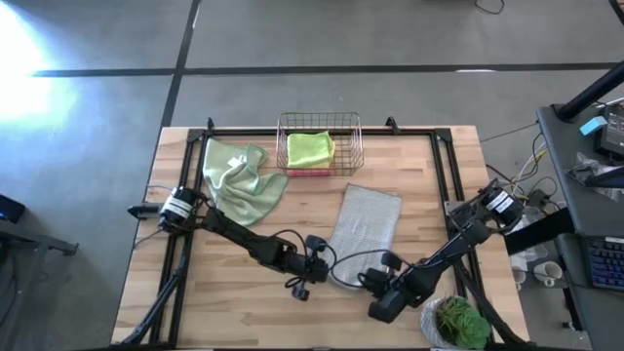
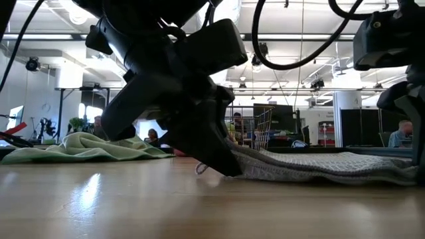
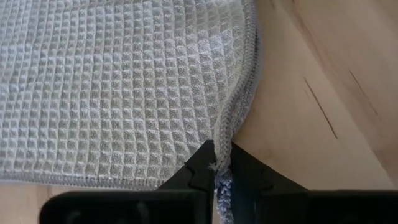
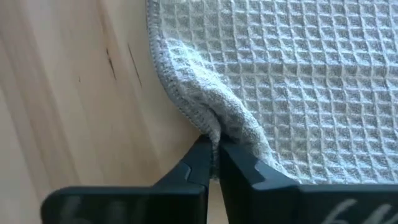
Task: Fold microfiber towels
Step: Fold the gray microfiber cloth
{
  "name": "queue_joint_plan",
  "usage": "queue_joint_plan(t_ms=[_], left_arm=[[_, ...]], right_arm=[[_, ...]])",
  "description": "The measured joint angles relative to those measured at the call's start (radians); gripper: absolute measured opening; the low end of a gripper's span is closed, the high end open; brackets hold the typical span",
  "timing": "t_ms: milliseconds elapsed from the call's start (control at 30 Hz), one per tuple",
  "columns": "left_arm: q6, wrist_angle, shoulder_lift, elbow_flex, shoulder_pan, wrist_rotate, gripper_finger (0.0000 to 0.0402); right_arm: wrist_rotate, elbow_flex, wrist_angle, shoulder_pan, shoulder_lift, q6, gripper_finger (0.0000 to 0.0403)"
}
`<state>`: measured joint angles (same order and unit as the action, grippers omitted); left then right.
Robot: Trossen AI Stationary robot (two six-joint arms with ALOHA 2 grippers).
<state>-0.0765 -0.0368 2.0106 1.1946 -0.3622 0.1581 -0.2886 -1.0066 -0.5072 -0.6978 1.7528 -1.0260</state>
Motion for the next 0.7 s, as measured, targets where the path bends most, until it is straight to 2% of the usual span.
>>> queue_joint_plan(t_ms=[233, 500, 700], left_arm=[[0.045, -0.039, -0.013, 0.009, -0.007, -0.004, 0.0015], [0.045, -0.218, -0.119, 0.042, -0.054, -0.082, 0.0015], [0.046, -0.306, -0.176, 0.061, -0.128, -0.143, 0.0015]], right_arm=[[0.011, -0.038, -0.006, -0.027, -0.012, -0.054, 0.0010], [0.030, -0.189, 0.000, -0.072, -0.012, -0.083, 0.0009], [0.026, -0.308, 0.004, -0.101, -0.010, -0.176, 0.0009]])
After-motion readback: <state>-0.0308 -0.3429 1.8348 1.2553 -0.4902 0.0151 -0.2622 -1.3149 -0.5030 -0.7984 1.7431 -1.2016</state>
